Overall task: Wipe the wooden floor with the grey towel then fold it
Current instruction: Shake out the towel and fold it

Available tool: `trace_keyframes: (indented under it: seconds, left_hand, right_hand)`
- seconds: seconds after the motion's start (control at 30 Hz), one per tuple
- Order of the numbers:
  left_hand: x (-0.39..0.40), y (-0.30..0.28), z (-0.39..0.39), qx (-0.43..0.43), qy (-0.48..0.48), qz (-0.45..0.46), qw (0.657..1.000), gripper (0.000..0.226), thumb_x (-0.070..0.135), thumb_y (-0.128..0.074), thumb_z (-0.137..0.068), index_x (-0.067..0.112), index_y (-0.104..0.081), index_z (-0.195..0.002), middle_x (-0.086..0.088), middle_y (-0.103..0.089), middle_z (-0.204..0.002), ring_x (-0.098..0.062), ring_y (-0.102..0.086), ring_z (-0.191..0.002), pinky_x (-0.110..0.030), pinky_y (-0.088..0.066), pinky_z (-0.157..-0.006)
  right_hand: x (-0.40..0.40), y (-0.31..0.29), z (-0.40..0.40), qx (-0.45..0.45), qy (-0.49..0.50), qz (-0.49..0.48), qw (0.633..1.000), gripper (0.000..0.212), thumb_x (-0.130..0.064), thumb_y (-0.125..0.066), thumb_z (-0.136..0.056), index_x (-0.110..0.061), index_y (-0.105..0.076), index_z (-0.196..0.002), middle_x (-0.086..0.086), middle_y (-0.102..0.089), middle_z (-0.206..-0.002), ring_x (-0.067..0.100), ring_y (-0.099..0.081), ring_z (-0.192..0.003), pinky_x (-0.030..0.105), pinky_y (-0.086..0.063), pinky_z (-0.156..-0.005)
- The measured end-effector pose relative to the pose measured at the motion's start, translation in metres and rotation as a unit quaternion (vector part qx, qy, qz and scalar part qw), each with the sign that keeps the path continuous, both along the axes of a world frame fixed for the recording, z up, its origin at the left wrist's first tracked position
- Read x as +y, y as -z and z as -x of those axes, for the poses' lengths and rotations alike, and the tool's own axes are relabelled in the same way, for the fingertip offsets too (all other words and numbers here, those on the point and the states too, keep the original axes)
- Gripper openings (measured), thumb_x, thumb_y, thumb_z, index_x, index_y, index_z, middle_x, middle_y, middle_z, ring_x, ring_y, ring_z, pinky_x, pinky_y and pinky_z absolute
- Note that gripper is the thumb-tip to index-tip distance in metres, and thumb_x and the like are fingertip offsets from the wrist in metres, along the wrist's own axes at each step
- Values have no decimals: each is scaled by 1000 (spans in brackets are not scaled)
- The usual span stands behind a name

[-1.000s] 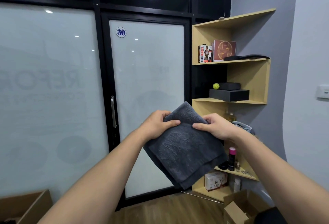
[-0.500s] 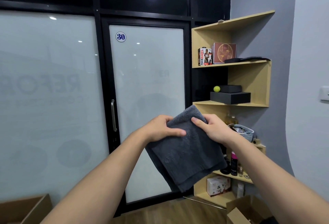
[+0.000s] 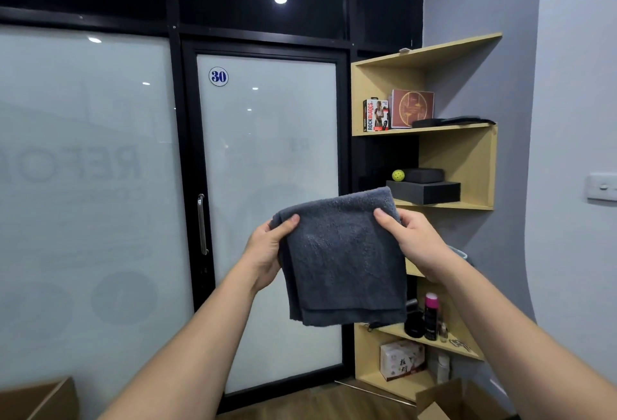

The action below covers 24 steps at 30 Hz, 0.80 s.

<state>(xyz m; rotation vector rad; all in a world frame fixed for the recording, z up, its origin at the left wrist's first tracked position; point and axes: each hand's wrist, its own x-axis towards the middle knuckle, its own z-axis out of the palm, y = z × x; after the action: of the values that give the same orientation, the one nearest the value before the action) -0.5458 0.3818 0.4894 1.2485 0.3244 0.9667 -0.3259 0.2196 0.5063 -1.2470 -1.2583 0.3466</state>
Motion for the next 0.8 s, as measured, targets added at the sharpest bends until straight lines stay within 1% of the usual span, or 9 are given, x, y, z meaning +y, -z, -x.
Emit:
trace_keyframes:
  seconds: [0.1, 0.2, 0.27, 0.4, 0.47, 0.53, 0.6, 0.7, 0.8]
  left_hand:
    - [-5, 4, -16, -43, -18, 35, 998, 45, 31, -79, -79, 12, -67, -118, -12, -74, -115, -26, -71, -104, -42, -56, -92]
    - [-6, 19, -30, -30, -87, 30, 995, 23, 31, -74, -88, 18, -71, -107, -7, -76, -108, -22, -71, -95, -40, -57, -86]
    - [-5, 25, -36, -19, -119, 8, 993, 17, 32, -71, -92, 20, -70, -104, -2, -77, -105, -20, -70, -97, -36, -56, -82]
    - [-7, 17, -45, 48, -186, -82, 978, 20, 42, -56, -100, 25, -66, -105, 3, -74, -108, -15, -68, -103, -34, -54, -89]
    - [-9, 12, -51, 88, -222, -130, 962, 24, 45, -45, -104, 27, -61, -104, 6, -70, -108, -11, -64, -102, -30, -51, -88]
    - [-13, 13, -58, 110, -259, -152, 948, 27, 45, -39, -106, 25, -58, -106, 4, -67, -108, -13, -62, -102, -33, -48, -90]
    - [-18, 21, -64, 118, -300, -153, 934, 30, 45, -37, -106, 21, -56, -105, 2, -66, -105, -15, -61, -99, -34, -45, -87]
    - [-25, 37, -72, 127, -360, -152, 912, 32, 47, -35, -105, 19, -52, -101, 5, -64, -95, -17, -61, -93, -32, -40, -77]
    - [-29, 50, -78, 152, -396, -175, 889, 31, 48, -34, -105, 21, -48, -97, 4, -62, -90, -25, -59, -89, -36, -40, -76]
  right_hand:
    - [2, 0, 0, 62, -18, -19, 998, 36, -51, -67, -89, -18, -76, -99, 4, -77, -102, 22, -74, -96, 37, -60, -83]
    - [4, 15, -1, 67, -16, 16, 998, 35, -45, -63, -95, -13, -75, -100, 6, -77, -100, 25, -73, -96, 36, -58, -80]
    - [3, 22, -4, 68, -13, 19, 997, 35, -43, -61, -97, -11, -74, -99, 5, -78, -97, 24, -74, -94, 33, -57, -76]
    - [1, 14, -7, 32, 32, -4, 999, 38, -43, -59, -98, -8, -72, -91, 6, -77, -90, 16, -71, -82, 30, -54, -70]
    - [0, 9, -7, 3, 64, -29, 998, 40, -42, -58, -99, -6, -70, -88, 8, -75, -87, 12, -67, -77, 28, -50, -68]
    - [-1, 9, -6, -42, 97, -48, 993, 39, -40, -56, -100, -7, -67, -84, 3, -71, -80, 5, -61, -70, 22, -45, -62]
    - [-3, 14, -6, -64, 106, -50, 991, 33, -39, -54, -102, -14, -68, -85, -6, -70, -81, -3, -60, -68, 14, -43, -58]
    - [-3, 29, -10, -101, 119, -20, 988, 27, -45, -47, -103, -25, -65, -103, -15, -69, -97, -5, -62, -86, 13, -43, -68]
    - [2, 45, -18, -129, 154, 15, 979, 32, -52, -36, -104, -32, -56, -120, -18, -62, -108, 4, -56, -100, 29, -40, -82]
